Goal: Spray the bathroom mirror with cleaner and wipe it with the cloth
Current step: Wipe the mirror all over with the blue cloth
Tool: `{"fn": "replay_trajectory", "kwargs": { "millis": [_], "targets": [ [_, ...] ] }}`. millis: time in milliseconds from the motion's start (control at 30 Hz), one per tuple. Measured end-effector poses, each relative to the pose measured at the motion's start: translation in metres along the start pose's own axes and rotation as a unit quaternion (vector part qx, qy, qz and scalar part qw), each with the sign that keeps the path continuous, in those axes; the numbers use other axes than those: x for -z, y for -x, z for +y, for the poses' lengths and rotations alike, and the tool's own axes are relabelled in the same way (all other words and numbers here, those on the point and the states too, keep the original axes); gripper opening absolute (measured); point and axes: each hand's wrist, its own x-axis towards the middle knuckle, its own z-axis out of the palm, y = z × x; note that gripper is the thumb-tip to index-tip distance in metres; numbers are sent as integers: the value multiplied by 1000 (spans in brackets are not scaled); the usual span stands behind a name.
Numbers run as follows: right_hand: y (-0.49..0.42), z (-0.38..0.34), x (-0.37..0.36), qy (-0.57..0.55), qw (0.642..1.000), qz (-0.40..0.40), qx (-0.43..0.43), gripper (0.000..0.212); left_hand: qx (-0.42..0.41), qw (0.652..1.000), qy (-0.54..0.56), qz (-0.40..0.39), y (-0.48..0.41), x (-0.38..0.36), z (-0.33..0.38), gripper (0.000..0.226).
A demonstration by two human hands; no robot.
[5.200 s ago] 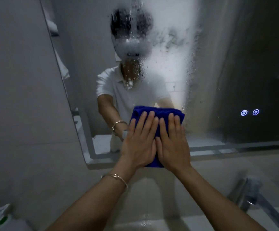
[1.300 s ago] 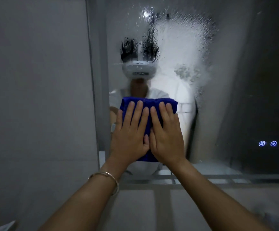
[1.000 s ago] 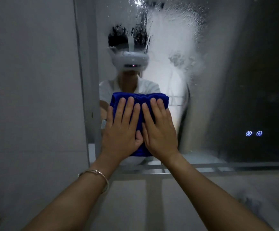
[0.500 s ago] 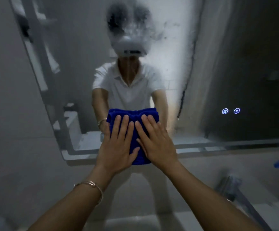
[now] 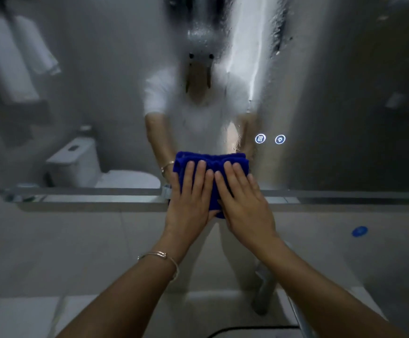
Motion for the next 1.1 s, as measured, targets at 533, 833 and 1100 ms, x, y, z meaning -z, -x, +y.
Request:
{"fn": "replay_trajectory", "kwargs": {
  "millis": [533, 833, 1100],
  "targets": [
    [-80, -151, -27, -131, 989, 35, -57, 73, -66, 998, 7, 13, 42, 20, -165, 64],
    [-74, -134, -31, -105, 993, 60, -13, 69, 6, 996, 81, 35, 44, 1, -132, 72],
    [-69, -125, -35, -90, 992, 82, 14, 72, 12, 999, 42, 33, 43, -4, -123, 86]
  ]
}}
